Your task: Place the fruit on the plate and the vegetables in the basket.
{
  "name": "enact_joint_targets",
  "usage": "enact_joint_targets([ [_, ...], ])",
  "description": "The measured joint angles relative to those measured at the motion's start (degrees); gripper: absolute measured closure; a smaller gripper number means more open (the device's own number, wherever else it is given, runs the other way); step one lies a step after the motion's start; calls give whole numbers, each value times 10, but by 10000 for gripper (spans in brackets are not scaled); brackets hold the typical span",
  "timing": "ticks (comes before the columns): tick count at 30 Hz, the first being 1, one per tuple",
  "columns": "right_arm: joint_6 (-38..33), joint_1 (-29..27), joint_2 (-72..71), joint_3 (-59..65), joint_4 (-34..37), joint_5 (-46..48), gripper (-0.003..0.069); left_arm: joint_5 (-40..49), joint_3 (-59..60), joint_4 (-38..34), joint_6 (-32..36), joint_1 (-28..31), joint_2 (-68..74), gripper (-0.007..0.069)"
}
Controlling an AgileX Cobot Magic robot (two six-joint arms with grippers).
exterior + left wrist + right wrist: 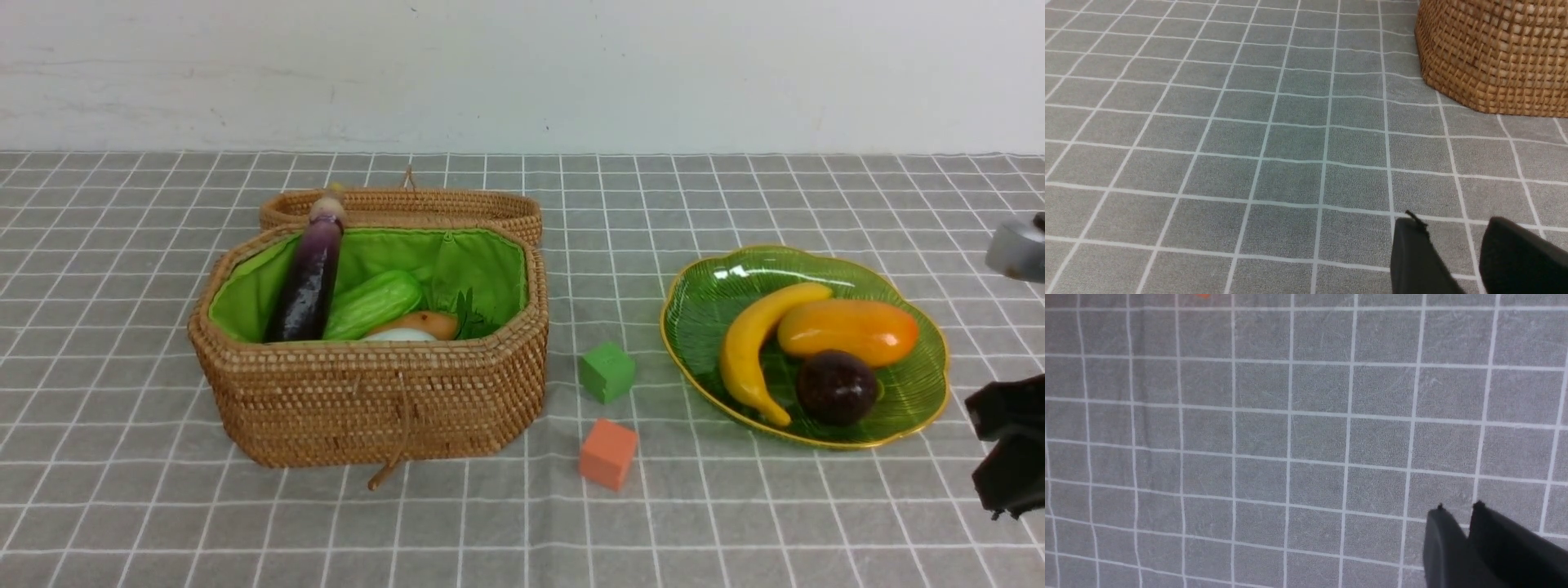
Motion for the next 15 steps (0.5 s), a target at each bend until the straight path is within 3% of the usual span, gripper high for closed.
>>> enact_joint_targets([
  [8,-24,0,-73,4,-46,-36,550,0,0,0,0,0,0,386],
  [13,-29,-1,-194,75,-63,-222,546,0,0,0,0,0,0,386],
  [15,-29,-1,-283,168,-63,-349,543,0,0,0,0,0,0,386],
])
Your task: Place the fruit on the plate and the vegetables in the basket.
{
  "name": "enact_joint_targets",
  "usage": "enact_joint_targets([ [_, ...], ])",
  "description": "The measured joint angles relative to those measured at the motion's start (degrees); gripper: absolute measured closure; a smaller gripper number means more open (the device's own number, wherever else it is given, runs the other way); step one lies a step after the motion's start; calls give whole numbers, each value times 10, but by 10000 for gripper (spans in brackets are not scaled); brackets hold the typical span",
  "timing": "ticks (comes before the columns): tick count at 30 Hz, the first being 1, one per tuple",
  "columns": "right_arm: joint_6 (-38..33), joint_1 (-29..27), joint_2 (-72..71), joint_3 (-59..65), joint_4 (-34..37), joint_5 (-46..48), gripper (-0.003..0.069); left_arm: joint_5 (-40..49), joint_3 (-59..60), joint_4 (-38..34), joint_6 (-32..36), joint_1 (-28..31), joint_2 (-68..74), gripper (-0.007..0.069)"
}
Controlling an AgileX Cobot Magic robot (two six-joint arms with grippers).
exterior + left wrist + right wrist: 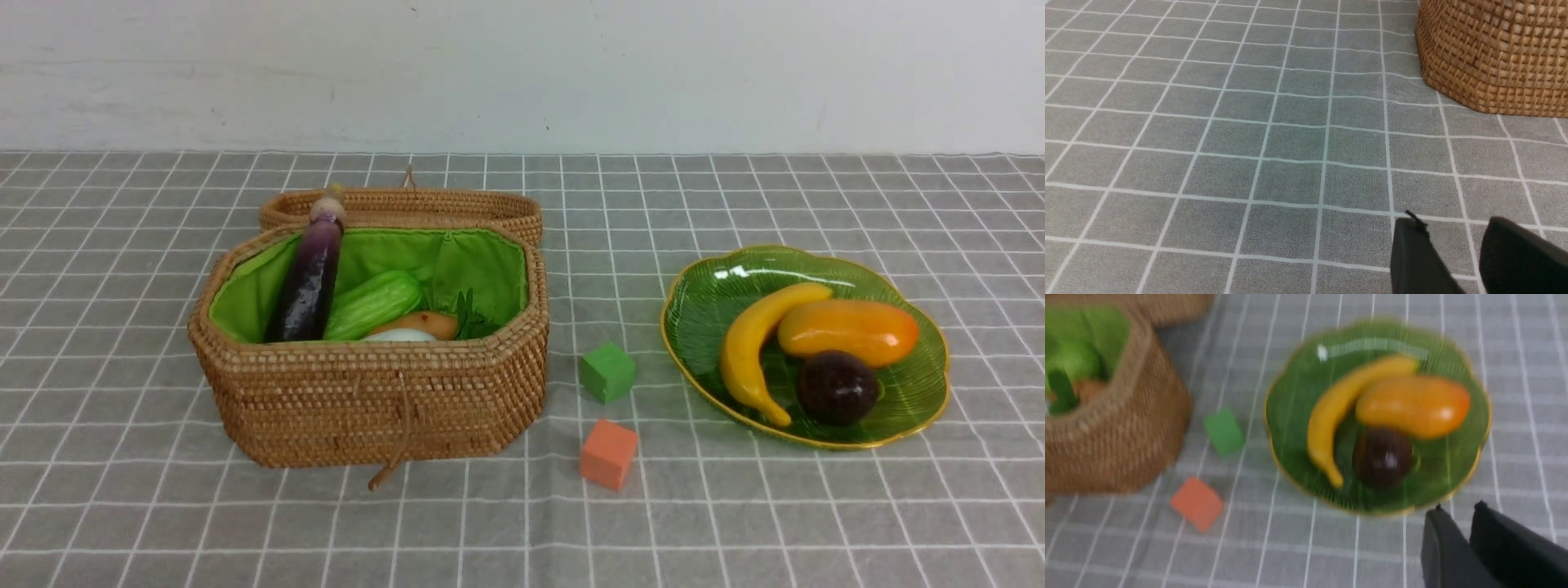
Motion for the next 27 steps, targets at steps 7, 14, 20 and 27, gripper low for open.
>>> enact_joint_targets([
  [7,0,-28,-235,274,-3,-168,536,0,0,0,0,0,0,386],
  [14,0,-70,-392,420,-12,-100,533,0,0,0,0,0,0,386],
  [20,0,-84,-401,420,-11,-98,528,0,0,0,0,0,0,386],
  [27,0,-84,-401,420,-11,-98,516,0,0,0,0,0,0,386],
])
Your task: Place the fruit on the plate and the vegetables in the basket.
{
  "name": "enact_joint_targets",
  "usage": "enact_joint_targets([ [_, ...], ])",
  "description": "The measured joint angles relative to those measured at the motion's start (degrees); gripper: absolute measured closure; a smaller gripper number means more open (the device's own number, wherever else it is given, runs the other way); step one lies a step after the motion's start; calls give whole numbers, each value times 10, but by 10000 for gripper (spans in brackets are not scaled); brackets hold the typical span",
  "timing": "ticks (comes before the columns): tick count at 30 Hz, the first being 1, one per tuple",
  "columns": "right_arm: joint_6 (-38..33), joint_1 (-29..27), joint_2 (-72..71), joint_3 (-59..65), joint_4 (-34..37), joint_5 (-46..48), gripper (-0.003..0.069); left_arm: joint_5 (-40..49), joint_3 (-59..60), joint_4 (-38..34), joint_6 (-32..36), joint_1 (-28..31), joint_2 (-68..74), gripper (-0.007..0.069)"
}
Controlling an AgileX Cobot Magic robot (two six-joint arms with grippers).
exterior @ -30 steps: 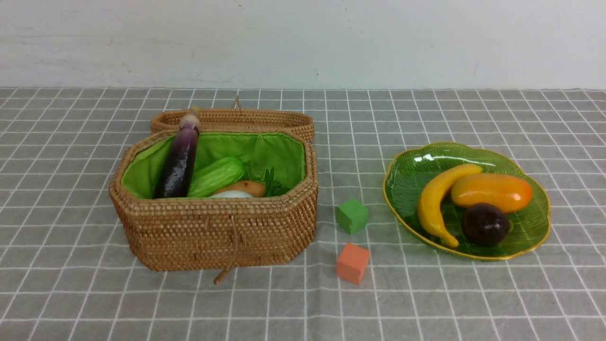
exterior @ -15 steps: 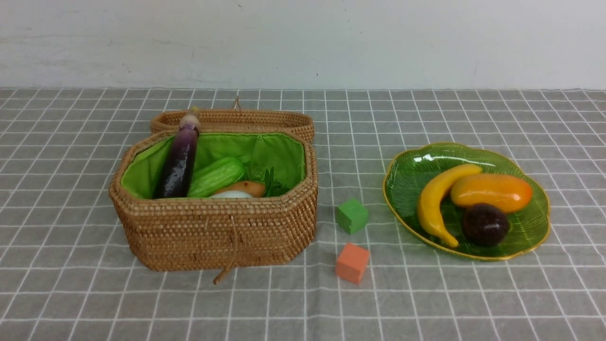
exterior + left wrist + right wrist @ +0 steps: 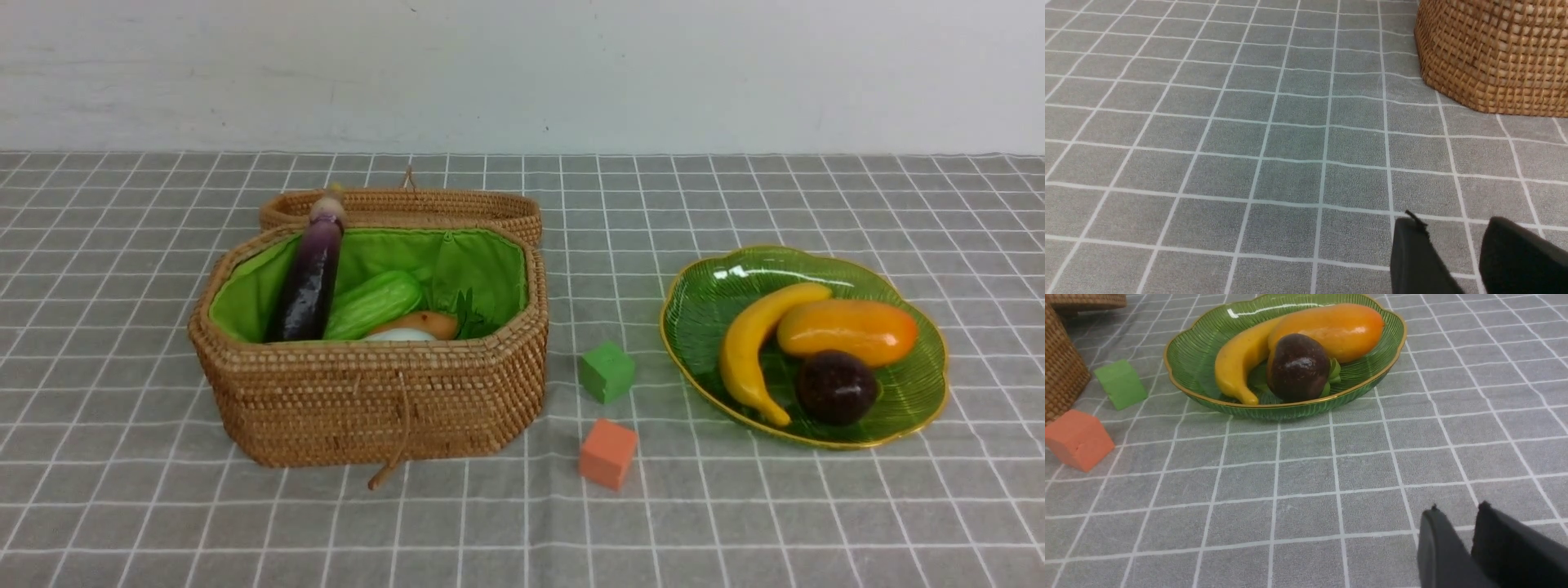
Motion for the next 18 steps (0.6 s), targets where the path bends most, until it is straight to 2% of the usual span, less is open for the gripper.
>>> enact_joint_targets([
  [18,0,0,0,0,0,0,501,0,0,0,0,0,0,386],
])
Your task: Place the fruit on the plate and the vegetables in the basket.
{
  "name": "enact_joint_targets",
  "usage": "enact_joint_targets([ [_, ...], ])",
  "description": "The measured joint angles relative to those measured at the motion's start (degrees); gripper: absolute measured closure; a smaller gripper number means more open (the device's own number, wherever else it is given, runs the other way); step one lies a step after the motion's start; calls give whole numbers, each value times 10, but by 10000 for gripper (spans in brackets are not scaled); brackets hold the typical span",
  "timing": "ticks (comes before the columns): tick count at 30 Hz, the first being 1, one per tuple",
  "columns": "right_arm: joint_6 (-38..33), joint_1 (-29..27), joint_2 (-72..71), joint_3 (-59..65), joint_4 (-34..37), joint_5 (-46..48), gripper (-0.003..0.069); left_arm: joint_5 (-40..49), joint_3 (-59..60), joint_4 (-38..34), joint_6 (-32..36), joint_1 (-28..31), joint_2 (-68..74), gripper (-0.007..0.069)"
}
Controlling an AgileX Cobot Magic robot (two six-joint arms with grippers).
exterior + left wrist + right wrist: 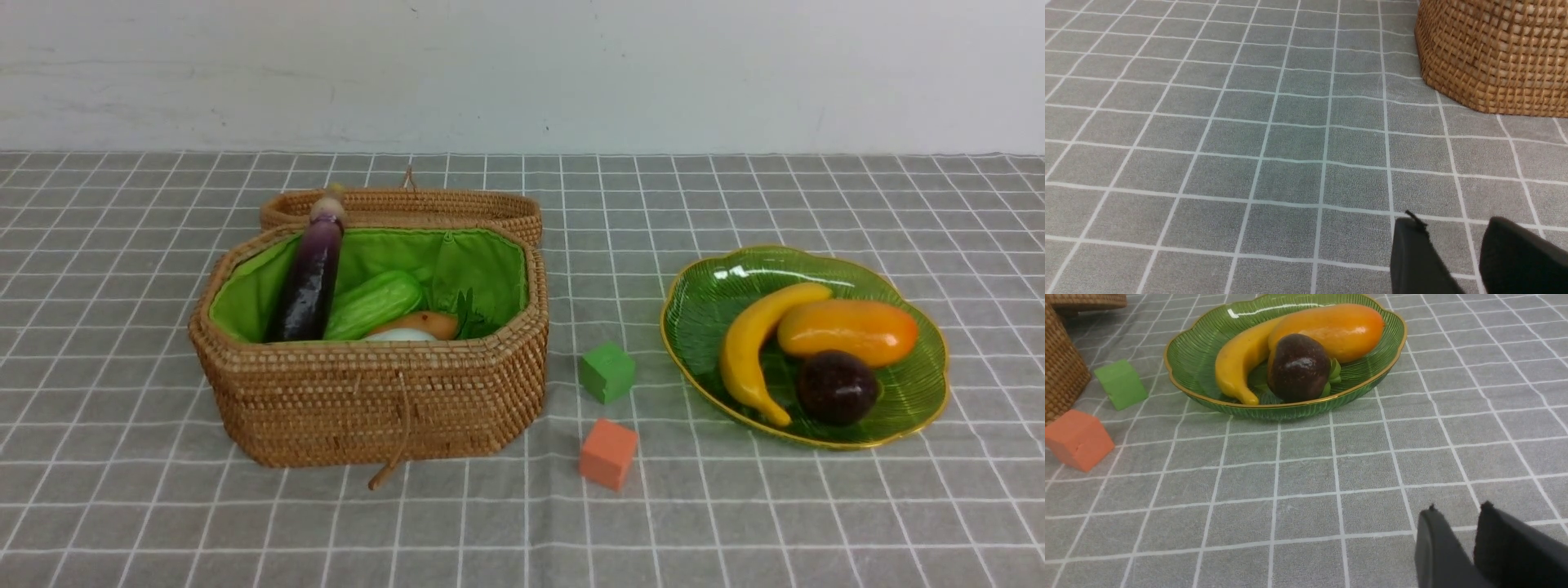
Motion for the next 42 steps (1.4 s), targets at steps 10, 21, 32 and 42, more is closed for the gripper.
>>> enact_joint_targets([
  [10,0,0,0,0,0,0,496,0,0,0,0,0,0,386],
  [21,0,0,0,0,0,0,482,0,0,0,0,0,0,386],
  [32,0,0,0,0,0,0,463,0,0,0,0,0,0,386],
  [42,0,0,0,0,0,0,448,-2,0,0,0,-34,0,386],
])
